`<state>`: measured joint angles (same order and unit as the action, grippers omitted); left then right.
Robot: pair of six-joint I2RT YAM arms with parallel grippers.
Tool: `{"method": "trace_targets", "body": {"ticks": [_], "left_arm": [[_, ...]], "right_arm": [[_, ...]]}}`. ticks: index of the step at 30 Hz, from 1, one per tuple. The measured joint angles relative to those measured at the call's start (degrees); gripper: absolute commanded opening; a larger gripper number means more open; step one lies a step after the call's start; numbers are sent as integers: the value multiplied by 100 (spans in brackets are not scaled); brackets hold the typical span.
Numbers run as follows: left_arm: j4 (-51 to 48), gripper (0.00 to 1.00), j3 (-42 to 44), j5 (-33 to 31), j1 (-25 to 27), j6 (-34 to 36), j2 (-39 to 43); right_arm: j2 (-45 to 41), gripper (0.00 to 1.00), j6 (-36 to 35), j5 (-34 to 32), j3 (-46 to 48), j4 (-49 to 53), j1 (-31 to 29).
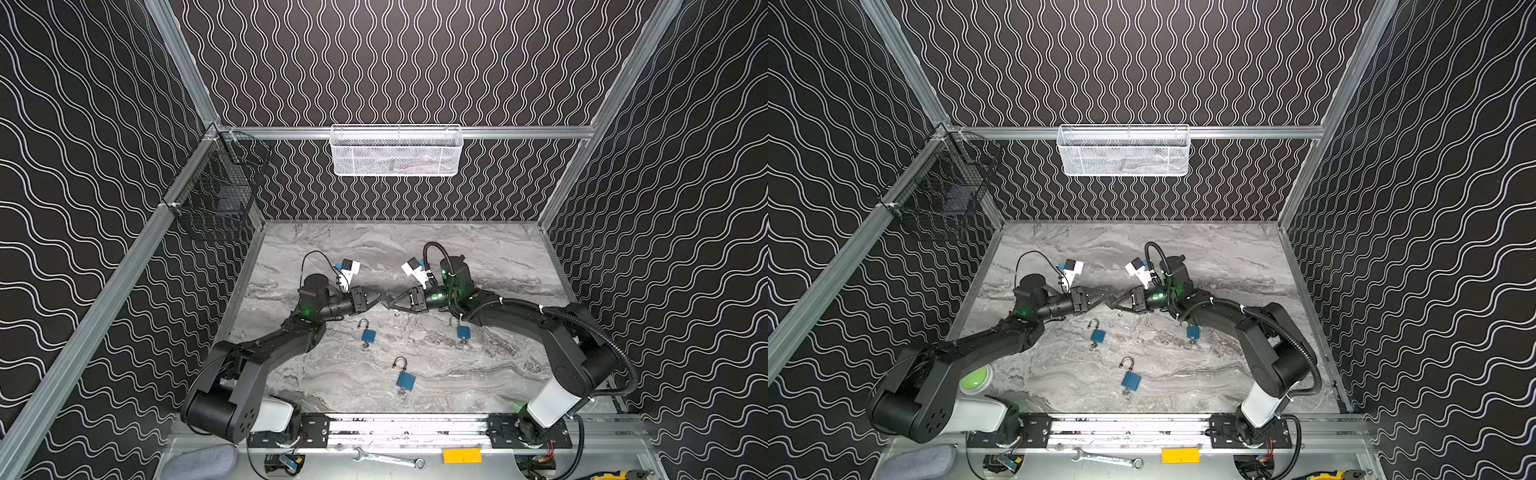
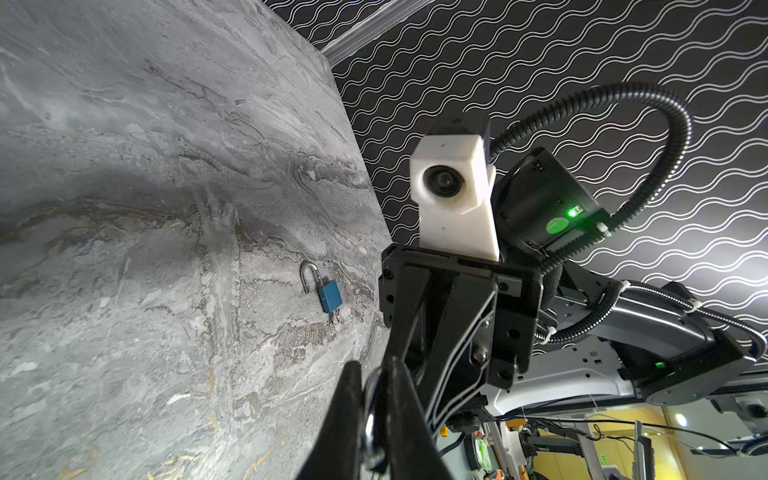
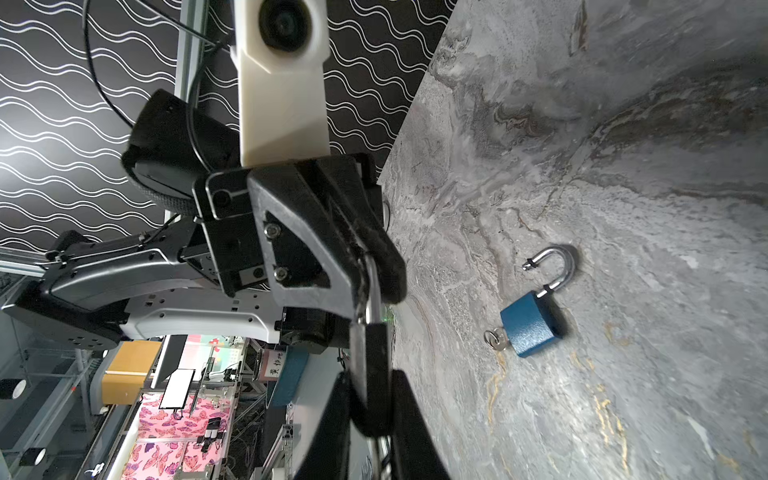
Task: Lock with the key
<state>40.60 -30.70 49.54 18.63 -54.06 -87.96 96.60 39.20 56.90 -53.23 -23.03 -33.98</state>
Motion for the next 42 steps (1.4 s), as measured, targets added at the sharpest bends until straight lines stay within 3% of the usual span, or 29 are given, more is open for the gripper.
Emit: {"method": "trace_targets", "body": {"ticks": [2, 8, 16, 22, 28, 42], "left_arm": [[-66, 0, -33, 11, 0, 61, 44], [-313, 0, -116, -26, 2, 197, 76], [-153, 0, -133, -42, 11, 42, -133], [-208, 0, -197, -131, -35, -107, -203], [-310, 0, -195, -308, -131, -184, -203], [7, 0, -153, -365, -151, -595, -308]], "right_arm": [[0, 0, 4, 63, -9, 0, 9], [-2, 1, 7, 74, -9, 2, 17], [7, 30, 68, -125, 74, -2, 22], [4, 41, 83, -188, 212, -262, 28], [-26, 45, 136, -225, 374, -466, 46], [195, 42, 540, -269, 605, -1239, 55]]}}
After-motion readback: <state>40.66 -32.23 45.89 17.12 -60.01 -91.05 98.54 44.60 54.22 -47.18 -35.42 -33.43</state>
